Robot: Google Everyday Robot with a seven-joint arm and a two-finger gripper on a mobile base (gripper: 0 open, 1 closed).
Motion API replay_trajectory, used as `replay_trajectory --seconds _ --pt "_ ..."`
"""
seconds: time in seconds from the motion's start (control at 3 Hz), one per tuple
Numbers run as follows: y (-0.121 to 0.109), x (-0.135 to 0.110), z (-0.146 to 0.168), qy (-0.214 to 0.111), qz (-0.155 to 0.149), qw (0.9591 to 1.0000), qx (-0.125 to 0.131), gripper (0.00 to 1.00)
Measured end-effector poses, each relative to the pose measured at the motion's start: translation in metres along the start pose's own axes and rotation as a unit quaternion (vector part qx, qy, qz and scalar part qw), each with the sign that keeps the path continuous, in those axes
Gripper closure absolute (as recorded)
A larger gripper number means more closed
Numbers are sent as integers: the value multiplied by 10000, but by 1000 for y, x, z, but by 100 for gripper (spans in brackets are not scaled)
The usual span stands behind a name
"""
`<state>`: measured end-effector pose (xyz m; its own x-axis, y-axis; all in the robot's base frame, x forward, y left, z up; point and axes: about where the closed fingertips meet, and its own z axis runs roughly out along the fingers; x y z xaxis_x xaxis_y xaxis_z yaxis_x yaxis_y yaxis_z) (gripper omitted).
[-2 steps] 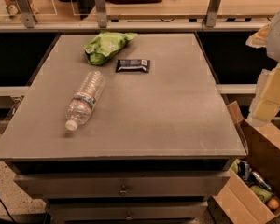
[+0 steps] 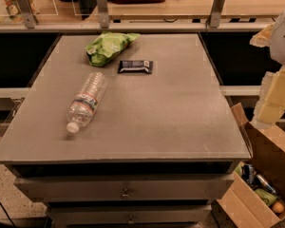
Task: Pick water bottle
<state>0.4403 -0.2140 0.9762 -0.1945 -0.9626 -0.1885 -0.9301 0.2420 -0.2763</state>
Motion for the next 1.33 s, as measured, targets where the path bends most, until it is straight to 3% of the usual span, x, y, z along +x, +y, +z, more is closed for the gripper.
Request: replay_trajectory --seconds 0.33,0.67,1.0,1.33 --pt "-7 -31 45 366 -887 9948 -348 0" --pt "-21 -92 121 884 -2432 9610 -978 0" --pt "-28 -150 172 1242 -3410 9247 -1154 0" --pt "-30 -168 179 1230 -3569 9201 -1048 0"
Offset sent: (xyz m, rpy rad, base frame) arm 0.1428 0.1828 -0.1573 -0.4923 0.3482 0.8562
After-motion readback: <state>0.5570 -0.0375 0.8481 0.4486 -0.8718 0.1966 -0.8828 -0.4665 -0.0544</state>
